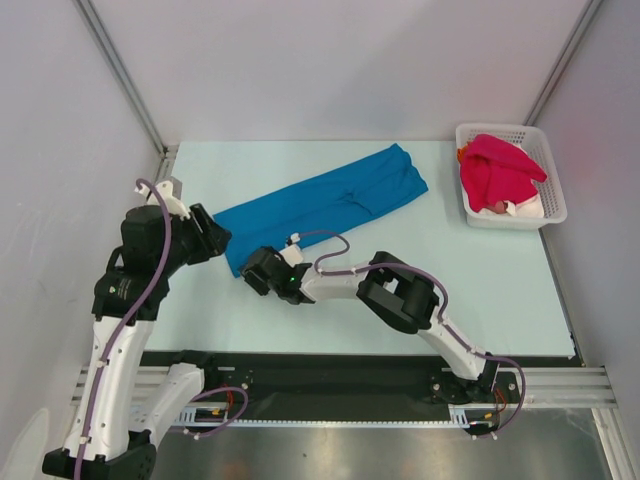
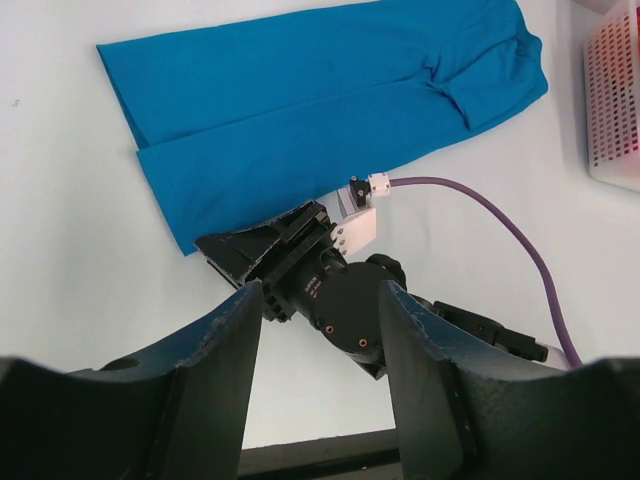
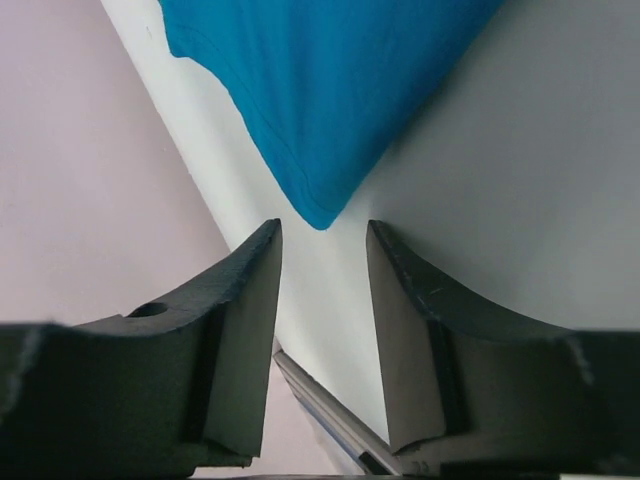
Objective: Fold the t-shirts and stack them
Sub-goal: Fold the tshirt
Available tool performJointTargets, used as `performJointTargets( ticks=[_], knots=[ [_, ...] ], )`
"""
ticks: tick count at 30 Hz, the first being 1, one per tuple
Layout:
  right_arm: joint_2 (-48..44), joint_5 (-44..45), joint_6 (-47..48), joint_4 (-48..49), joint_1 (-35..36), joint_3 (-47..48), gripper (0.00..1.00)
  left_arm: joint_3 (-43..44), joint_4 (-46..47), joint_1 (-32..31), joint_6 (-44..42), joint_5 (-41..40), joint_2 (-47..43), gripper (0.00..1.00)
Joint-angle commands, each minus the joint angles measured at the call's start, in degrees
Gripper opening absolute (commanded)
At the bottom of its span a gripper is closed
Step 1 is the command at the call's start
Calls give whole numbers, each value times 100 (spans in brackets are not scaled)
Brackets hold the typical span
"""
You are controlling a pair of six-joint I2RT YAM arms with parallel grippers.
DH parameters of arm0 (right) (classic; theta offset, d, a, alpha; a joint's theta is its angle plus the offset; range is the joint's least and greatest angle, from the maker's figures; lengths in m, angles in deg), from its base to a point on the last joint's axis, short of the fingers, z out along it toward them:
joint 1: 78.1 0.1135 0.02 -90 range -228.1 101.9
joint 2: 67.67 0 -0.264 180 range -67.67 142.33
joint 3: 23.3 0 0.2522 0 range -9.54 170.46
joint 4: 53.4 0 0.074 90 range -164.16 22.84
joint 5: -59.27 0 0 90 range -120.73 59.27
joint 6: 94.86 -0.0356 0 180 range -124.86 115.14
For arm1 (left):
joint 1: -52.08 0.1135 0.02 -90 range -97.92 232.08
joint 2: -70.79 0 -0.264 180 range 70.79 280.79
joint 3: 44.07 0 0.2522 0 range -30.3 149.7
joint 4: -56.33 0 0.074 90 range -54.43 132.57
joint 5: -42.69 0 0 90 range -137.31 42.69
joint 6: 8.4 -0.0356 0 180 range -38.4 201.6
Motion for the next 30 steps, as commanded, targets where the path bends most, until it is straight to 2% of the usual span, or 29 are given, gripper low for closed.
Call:
performJointTargets(
  ticks=[1,6,20,23,24,29,30],
  knots=[
    [419,152,-354,-901,-9,151,43,222,-7,-39,-111,-91,-15,56],
    [551,64,-600,-1052,-79,169,31,239,-16,-39,-147,-152,29,56],
    [770,-85,-310,-1254,-333,353,28,231,37,-39,-138,-170,161,56],
    [779,-138,-179,-1227,-360,301,11,231,28,-38,-155,-196,152,56],
    [762,-156,-126,-1193,-378,239,0,231,37,-39,-182,-205,144,56],
    [175,-454,541,-938,-369,-314,0,283,2,-30,-252,-284,179,57],
    [42,-498,873,-807,-352,-672,0,292,11,-30,-270,-275,222,57]
  ],
)
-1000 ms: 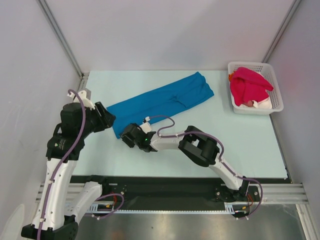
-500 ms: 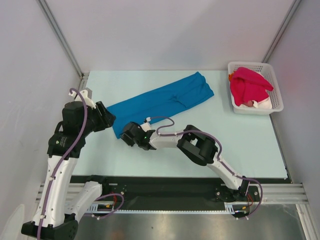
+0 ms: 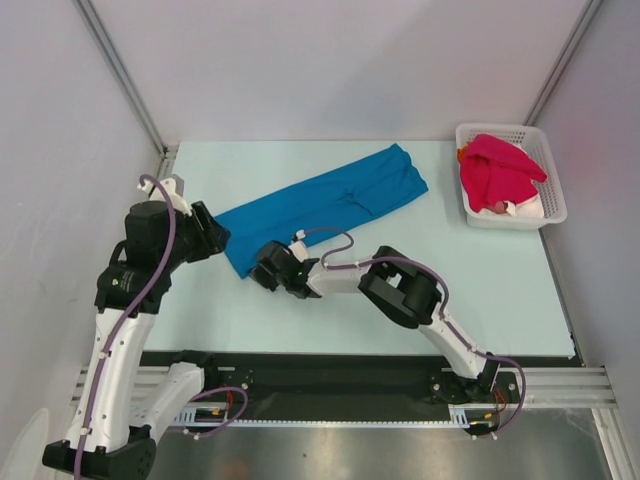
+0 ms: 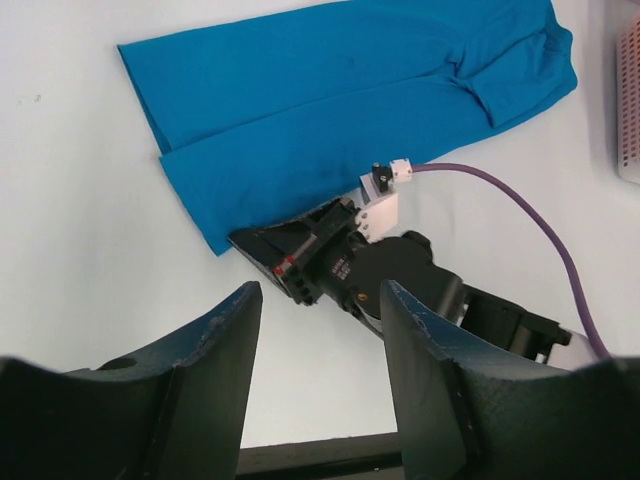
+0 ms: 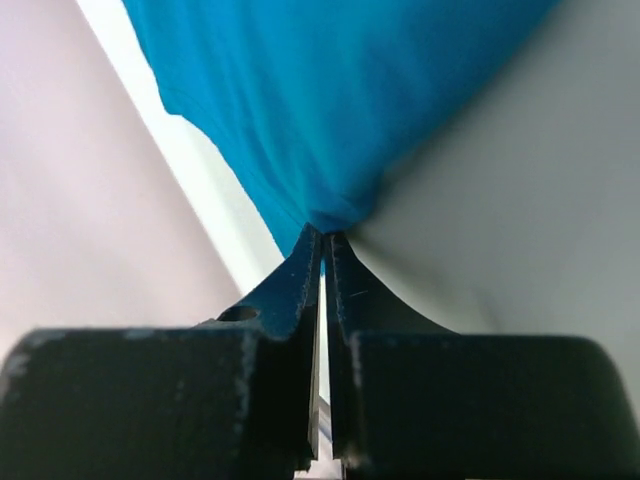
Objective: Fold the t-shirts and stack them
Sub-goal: Fold the tshirt
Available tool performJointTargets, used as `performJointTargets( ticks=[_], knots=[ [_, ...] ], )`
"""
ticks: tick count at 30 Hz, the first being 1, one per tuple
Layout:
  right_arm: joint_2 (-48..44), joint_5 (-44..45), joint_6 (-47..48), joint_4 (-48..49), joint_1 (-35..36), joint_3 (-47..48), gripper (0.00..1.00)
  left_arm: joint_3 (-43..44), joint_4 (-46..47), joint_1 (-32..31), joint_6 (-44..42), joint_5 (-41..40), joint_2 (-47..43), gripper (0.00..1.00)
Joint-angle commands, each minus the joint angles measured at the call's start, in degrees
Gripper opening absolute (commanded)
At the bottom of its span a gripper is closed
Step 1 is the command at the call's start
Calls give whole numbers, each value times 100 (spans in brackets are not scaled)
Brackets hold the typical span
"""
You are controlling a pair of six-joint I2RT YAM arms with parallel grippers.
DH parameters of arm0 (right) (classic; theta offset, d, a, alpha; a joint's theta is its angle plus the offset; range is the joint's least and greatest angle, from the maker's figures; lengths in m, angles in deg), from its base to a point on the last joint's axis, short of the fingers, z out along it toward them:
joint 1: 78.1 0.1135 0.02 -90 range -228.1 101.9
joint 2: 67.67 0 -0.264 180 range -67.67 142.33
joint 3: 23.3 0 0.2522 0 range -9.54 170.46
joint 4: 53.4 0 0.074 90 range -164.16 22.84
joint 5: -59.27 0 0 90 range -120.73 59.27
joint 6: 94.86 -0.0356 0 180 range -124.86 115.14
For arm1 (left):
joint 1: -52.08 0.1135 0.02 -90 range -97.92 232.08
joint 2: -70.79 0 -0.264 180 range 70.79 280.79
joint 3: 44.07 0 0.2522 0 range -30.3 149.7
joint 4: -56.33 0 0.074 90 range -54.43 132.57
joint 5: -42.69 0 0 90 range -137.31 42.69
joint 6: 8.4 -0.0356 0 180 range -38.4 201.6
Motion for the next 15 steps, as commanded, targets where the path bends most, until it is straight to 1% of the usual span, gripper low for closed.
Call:
performJointTargets(
  ticks=[1,2,3,5,6,7,9,10,11,12,13,14,15],
  knots=[
    [-326,-149,1127,-771,-32,-958,0,279,57,-30,-178,-59,76,57],
    [-501,-219,1303,-709,-15,-1178,0,288,65,-38,-195,-15,120,57],
    [-790,-272,1705,-639,3,-1563,0,288,74,-39,-204,46,181,57],
    [-1116,-457,2041,-673,21,-2013,0,279,118,-30,-204,117,234,57],
    [-1457,-553,2356,-656,29,-2241,0,244,170,-38,-222,195,252,57],
    [-1643,-624,2516,-674,55,-2792,0,227,197,-39,-239,240,322,57],
    [-2109,-572,2710,-674,143,-3461,0,174,250,-39,-283,345,393,57],
    [-2581,-554,2859,-578,187,-3813,0,139,276,-39,-292,450,436,58],
    [-2855,-580,2904,-481,292,-4495,0,95,285,-39,-301,512,559,58],
    [-3093,-615,2904,-437,354,-4772,0,8,329,-39,-310,556,621,58],
    [-3565,-624,2887,-436,433,-5018,0,-54,373,-39,-301,652,665,58],
    [-3770,-668,2887,-436,582,-5465,0,-142,434,-39,-275,705,752,58],
    [-3964,-694,2887,-532,644,-5643,0,-317,565,-39,-205,767,771,58]
  ],
)
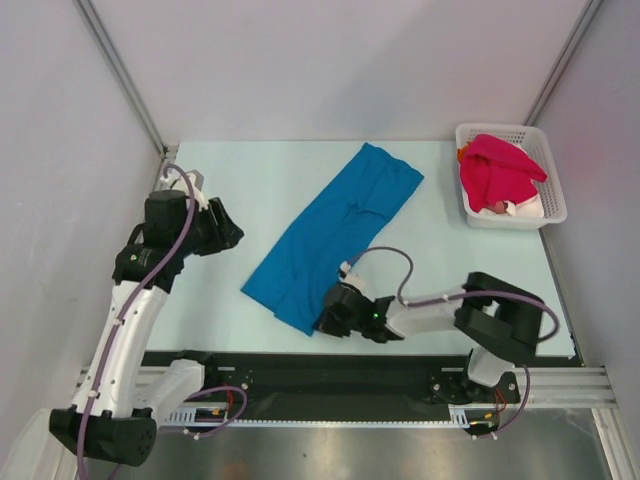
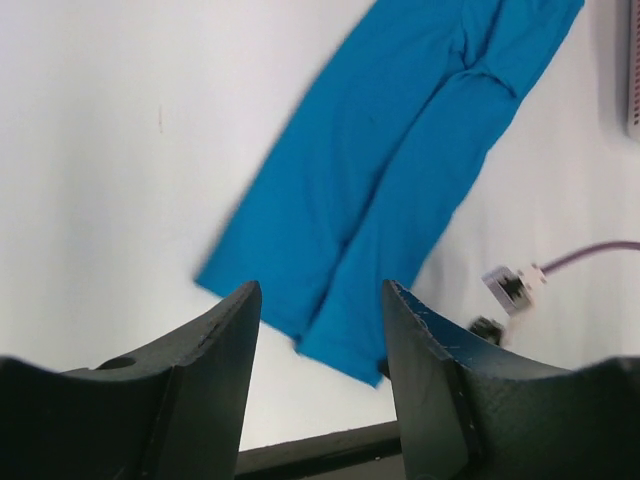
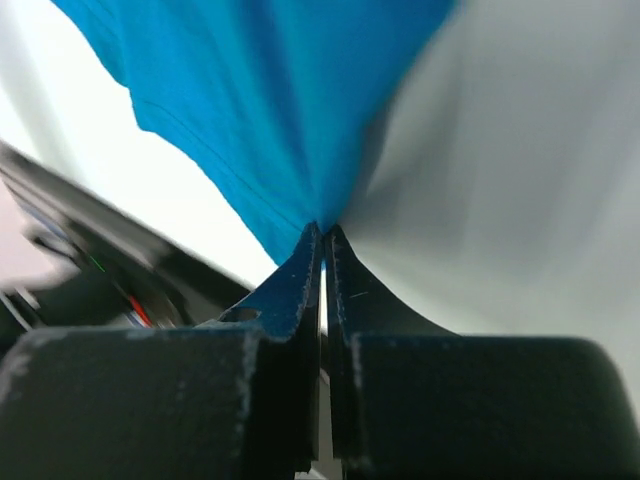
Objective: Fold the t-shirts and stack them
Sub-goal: Fold the tshirt
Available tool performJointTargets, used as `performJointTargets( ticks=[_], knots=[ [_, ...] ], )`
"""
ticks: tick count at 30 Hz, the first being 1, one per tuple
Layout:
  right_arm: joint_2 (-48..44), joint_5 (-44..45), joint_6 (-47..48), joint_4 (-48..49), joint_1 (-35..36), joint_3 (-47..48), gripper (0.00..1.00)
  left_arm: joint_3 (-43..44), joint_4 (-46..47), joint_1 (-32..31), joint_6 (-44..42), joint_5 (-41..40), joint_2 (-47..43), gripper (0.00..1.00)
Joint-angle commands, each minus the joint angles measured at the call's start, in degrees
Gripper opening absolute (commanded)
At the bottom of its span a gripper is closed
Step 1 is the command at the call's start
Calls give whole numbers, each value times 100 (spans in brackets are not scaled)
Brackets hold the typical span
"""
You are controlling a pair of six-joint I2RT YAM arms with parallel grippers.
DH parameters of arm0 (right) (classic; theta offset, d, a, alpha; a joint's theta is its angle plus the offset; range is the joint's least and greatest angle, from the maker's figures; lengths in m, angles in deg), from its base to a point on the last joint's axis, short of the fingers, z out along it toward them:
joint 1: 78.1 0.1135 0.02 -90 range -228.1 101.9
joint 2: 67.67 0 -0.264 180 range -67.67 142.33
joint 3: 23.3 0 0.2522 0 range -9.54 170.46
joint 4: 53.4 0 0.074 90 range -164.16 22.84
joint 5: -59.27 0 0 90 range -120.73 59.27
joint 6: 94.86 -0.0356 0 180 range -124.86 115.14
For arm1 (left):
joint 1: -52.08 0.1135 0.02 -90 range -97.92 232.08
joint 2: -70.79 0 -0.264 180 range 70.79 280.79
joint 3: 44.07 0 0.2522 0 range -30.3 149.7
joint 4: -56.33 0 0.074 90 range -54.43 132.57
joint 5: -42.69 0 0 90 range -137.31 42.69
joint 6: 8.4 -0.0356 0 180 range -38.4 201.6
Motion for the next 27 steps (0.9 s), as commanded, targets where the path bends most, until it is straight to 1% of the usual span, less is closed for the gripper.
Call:
performJointTargets(
  ticks=[1,2,4,5,7,8,9,10,11,12,13,14,15,16,17,19,20,21,22,24,25,26,27],
  knots=[
    [-612,-172,517,-996,388,-1037,0,-373,415,-41,-10,422,159,57],
    [-1067,-181,482,-1014,441,-1212,0,-461,477,-84,34,544,185,58],
    [-1614,-6,237,-1548,547,-1617,0,-742,635,-181,139,572,273,58],
    [-2173,3,253,-1663,547,-1740,0,-838,679,-329,166,485,291,58],
    [-2642,187,393,-2216,547,-1908,0,-1120,828,-471,254,414,361,57],
    [-3097,301,455,-2479,521,-1891,0,-1216,872,-628,289,344,413,58],
    [-3293,398,612,-2856,434,-1891,8,-1417,995,-708,376,300,457,58],
    [-3530,469,727,-2964,303,-1908,12,-1515,1057,-787,429,273,484,57],
    [-3898,461,867,-3061,136,-1926,19,-1690,1110,-936,517,212,502,58],
    [-4093,426,1104,-3062,-57,-1952,23,-1770,1206,-1007,553,168,510,57],
    [-4242,251,1280,-3053,-590,-1979,27,-1849,1242,-1068,596,142,537,58],
    [-4357,136,1482,-2923,-865,-1970,35,-1902,1277,-1217,614,133,537,58],
    [-4515,5,1667,-2869,-1198,-1918,38,-2007,1329,-1279,684,45,546,58],
    [-4534,-162,2034,-2825,-1480,-1865,41,-2043,1330,-1341,711,10,554,58],
    [-4499,-242,2229,-2685,-2040,-1691,47,-2087,1347,-1472,729,-34,572,58],
    [-4105,-278,2816,-2544,-2500,-1470,52,-2192,1382,-1578,799,-105,598,58],
    [-3895,-295,3003,-2456,-2981,-1112,55,-2245,1400,-1683,843,-105,616,58],
    [-3379,-356,3179,-2368,-3177,-943,55,-2254,1426,-1736,878,-131,625,58],
    [-3130,-322,3520,-2289,-3388,-707,56,-2263,1435,-1841,896,-149,642,57],
    [-2551,-112,3733,-2096,-3793,-48,59,-2272,1435,-1947,966,-184,669,57],
    [-2026,-67,3865,-1999,-3899,164,59,-2272,1444,-2026,983,-219,660,57],
    [-1725,-6,3996,-1851,-4109,374,61,-2272,1444,-2053,1018,-228,634,57],
    [-1478,56,4067,-1762,-4198,803,63,-2281,1444,-2088,1027,-237,625,57]
  ],
)
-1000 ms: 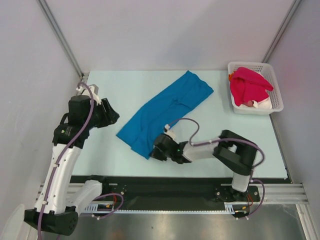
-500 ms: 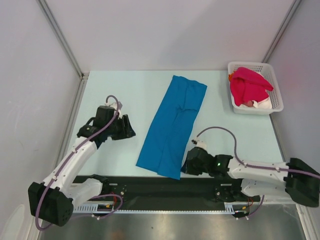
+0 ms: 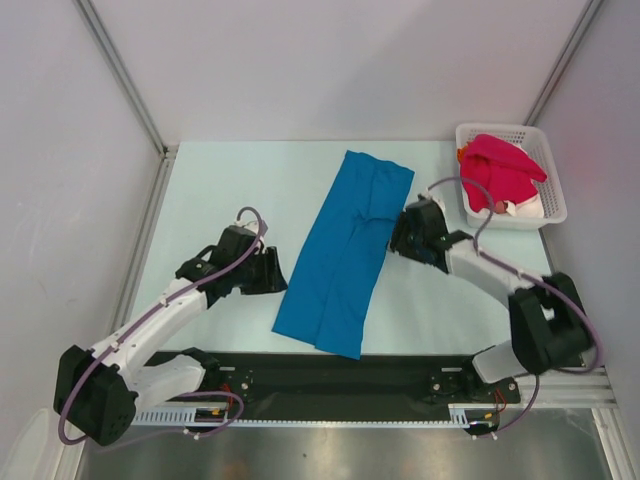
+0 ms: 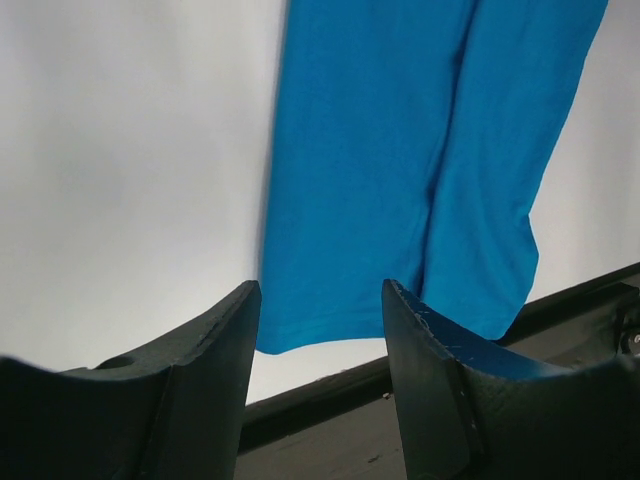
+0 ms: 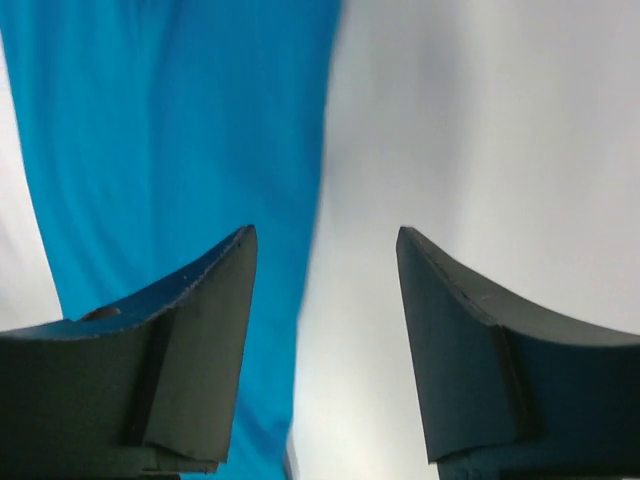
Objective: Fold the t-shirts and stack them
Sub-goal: Fold the tshirt
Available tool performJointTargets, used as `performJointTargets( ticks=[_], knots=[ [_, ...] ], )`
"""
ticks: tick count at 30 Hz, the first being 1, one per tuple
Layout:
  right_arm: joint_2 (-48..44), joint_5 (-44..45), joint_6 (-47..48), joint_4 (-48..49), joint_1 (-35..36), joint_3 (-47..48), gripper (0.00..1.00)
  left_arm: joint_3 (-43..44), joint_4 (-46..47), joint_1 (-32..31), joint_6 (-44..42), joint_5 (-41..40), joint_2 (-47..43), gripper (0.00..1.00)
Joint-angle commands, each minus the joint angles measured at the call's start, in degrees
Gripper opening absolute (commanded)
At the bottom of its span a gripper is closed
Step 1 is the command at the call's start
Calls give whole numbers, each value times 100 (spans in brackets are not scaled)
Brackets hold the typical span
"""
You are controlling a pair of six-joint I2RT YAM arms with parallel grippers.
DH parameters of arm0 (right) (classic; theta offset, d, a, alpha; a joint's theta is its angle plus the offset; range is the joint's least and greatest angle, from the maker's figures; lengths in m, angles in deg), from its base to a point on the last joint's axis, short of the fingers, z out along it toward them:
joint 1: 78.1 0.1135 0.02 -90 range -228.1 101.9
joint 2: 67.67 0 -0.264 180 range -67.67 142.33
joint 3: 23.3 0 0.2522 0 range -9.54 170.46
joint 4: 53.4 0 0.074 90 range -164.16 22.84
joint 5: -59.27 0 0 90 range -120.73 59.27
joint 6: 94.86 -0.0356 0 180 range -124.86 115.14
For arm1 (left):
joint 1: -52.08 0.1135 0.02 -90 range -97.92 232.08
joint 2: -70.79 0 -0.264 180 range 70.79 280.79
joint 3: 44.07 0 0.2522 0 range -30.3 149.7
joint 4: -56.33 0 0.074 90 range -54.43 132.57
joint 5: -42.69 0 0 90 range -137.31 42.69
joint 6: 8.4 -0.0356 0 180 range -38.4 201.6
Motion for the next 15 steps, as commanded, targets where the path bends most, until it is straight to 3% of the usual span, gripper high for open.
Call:
performJointTargets(
  ticks=[1,5,11,15],
  knots=[
    [814,296,829,662,-382,957,63,-40,236,-154,195,-145,-59,57],
    [2034,279,917,1225,-760,1853,68,-76,244,-207,265,-145,-130,57],
    [3433,473,1040,1191,-1094,3383,72,-172,236,-242,292,-180,-305,57],
    [4031,649,909,1226,-1279,3902,63,-181,236,-251,292,-163,-279,57]
  ],
)
